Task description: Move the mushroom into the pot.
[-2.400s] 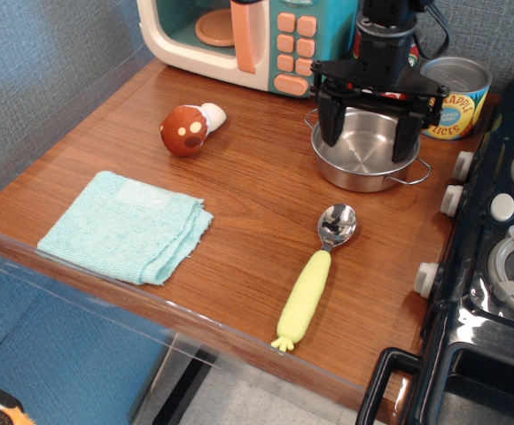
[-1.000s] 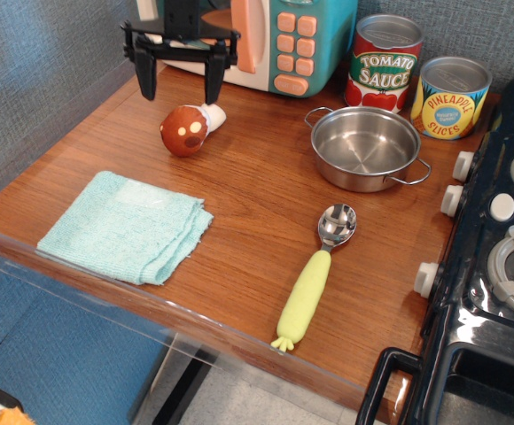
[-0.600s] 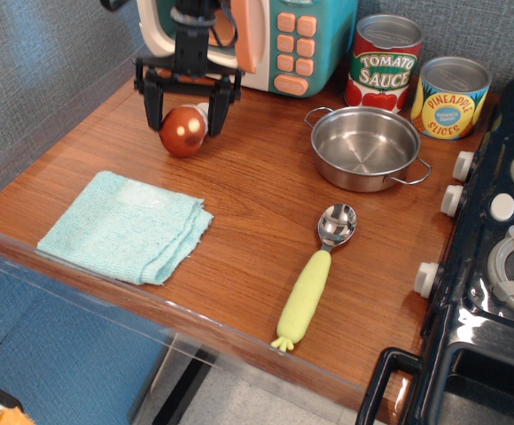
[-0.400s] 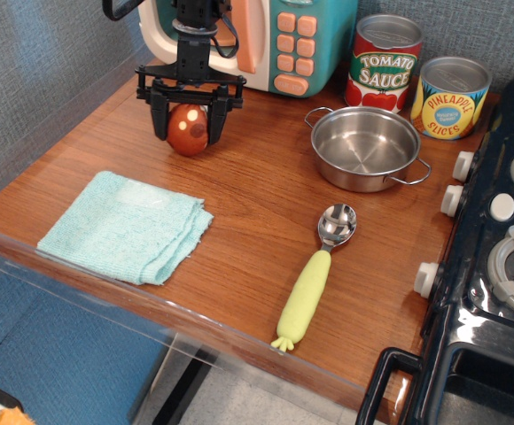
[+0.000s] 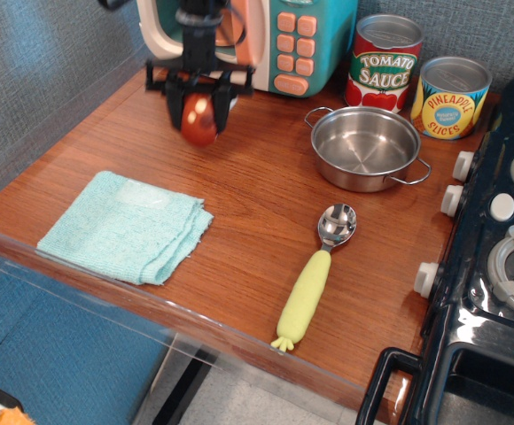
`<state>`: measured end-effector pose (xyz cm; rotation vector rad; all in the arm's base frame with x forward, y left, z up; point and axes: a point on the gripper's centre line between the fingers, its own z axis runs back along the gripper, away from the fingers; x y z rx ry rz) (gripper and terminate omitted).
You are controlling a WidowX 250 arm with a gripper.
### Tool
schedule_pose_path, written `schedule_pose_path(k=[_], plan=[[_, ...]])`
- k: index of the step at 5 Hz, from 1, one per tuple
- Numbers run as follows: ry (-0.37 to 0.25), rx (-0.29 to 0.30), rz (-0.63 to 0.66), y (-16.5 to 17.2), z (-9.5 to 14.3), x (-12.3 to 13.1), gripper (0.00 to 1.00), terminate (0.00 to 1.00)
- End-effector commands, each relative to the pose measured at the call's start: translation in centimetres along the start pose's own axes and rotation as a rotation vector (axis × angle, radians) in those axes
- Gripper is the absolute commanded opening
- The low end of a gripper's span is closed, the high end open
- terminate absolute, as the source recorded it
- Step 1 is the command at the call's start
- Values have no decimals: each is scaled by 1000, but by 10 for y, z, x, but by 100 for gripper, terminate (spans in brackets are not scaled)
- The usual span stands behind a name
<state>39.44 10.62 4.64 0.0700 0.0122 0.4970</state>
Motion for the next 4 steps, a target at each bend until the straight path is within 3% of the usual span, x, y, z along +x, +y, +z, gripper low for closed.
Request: schedule_pose_path(k=[1,3,4], plan=[[-146,-173,-205,-80,74,-41,0,0],[-124,-199,-312,-144,70,-57,0,0],[-116,-193,-298,-143,65,-52,100,0]])
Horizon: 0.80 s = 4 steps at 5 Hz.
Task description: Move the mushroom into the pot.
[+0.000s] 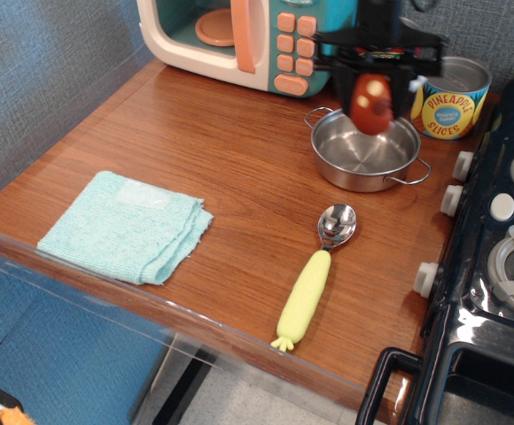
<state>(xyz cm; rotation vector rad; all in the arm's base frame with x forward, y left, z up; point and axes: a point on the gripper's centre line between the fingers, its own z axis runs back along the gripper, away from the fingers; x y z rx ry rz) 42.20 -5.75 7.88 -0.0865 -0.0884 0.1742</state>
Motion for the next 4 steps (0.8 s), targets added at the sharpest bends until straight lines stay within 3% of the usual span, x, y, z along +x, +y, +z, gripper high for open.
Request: schedule_pose_path(k=[1,3,4], plan=[[-35,5,24,9,20,1,100,0],[-55,-2,9,11,39,-5,100,0],[-96,-20,-3,18,63,-19,100,0]])
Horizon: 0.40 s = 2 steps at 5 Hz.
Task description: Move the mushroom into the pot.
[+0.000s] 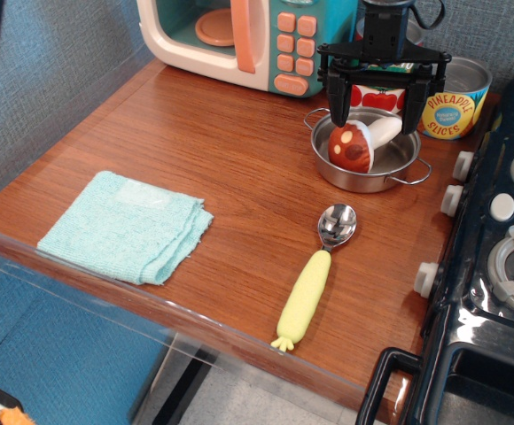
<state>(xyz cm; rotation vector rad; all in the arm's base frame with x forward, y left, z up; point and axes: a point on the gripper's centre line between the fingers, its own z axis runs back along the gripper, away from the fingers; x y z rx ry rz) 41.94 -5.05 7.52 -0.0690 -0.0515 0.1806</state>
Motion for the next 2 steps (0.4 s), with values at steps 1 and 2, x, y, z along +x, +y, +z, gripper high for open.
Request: schedule_pose_path(k=[1,2], plan=[[-136,-33,-49,25,73,-30,100,0],[-141,-24,-129,42,79,-38,100,0]])
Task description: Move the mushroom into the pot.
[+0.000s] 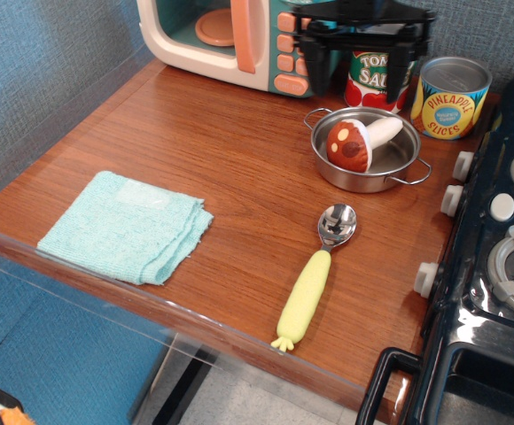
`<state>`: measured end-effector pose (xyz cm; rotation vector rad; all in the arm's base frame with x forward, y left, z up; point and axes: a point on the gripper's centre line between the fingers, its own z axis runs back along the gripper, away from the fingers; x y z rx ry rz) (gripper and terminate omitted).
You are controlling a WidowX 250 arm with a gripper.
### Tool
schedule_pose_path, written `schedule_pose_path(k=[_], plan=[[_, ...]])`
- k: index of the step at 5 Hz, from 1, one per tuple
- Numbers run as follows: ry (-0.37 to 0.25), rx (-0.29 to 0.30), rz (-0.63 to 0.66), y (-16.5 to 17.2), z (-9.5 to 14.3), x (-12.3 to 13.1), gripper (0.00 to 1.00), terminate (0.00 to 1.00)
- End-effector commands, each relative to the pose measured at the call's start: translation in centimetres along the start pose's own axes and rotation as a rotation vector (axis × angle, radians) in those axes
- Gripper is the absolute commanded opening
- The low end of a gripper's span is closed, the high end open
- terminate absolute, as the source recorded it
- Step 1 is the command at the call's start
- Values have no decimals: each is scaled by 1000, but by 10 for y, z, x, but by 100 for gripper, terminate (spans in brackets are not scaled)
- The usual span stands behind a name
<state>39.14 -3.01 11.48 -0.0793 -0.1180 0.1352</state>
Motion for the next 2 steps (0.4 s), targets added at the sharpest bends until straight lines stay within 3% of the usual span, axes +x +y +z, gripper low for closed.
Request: schedule_pose_path(k=[1,2], plan=[[-77,-8,-83,18,38,-15,100,0],[-77,-8,-83,18,38,-15,100,100]])
